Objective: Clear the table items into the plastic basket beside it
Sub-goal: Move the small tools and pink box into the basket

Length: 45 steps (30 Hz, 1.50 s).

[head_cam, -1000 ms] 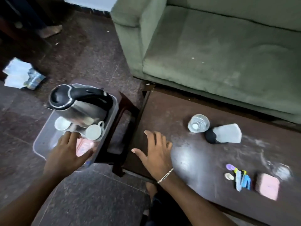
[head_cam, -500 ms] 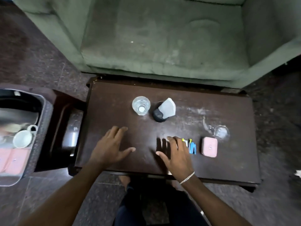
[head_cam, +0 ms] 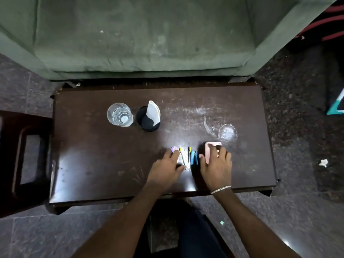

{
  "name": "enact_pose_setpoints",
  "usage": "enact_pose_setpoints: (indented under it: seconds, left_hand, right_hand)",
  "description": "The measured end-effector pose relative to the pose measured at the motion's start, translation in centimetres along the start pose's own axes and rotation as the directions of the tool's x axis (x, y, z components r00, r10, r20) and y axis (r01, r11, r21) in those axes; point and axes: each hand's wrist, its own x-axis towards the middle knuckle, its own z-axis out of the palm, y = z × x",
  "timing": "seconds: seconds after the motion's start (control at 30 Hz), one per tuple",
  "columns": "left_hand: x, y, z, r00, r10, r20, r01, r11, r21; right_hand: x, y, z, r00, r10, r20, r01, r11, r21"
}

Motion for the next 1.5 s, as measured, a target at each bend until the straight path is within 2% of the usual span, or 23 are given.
enact_pose_setpoints:
  seconds: [0.2,0.4,0.57,0.73,0.97,1.13,1.3,1.5]
  left_hand:
    - [0.7,5.4,3.3,0.986,-0.169,-0.003,0.169,0.985,-0.023]
    - [1.3,6.5,4.7,0.952,-0.305,-0.011,0.305,0.952,-0.018]
    - [2.1,6.7,4.8,0.952,-0.304,-0.036,0.305,0.952,0.022]
    - [2.1,6.9,5.0,0.956,-0.282,-0.084,0.281,0.959,-0.025]
    - [0.9,6.7,3.5,0.959,-0.25,-0.13,0.243,0.968,-0.066]
    - [-0.6,5.2,0.5,0.964,-0.224,-0.143,0.214,0.974,-0.079]
    - [-3.1,1.6,-3.4,0.952,-0.24,-0.192,0.208,0.963,-0.17]
    - [-8.9,-6.9,-9.1,0.898,-0.336,-0.283,0.27,0.93,-0.248]
  right_hand:
    - [2.2,1.8,0.1,0.987,-0.014,0.16,0.006,0.999,0.046]
    - [3.3,2.0,0.1,0.965,0.006,0.261,-0.032,0.995,0.093]
    - [3.5,2.0,0.2,0.959,0.034,0.282,-0.076,0.987,0.139]
    - [3.7,2.2,0.2,0.953,0.031,0.302,-0.089,0.979,0.182]
    - [3.4,1.8,-0.5,0.972,0.018,0.234,-0.075,0.968,0.238]
    - [3.3,-1.4,-2.4,0.981,-0.032,0.189,-0.021,0.962,0.273]
    - [2.5,-7.5,-4.7,0.982,-0.108,0.153,0.055,0.947,0.318]
    - [-0.4,-18.8,-5.6,0.946,-0.306,0.108,0.24,0.884,0.401]
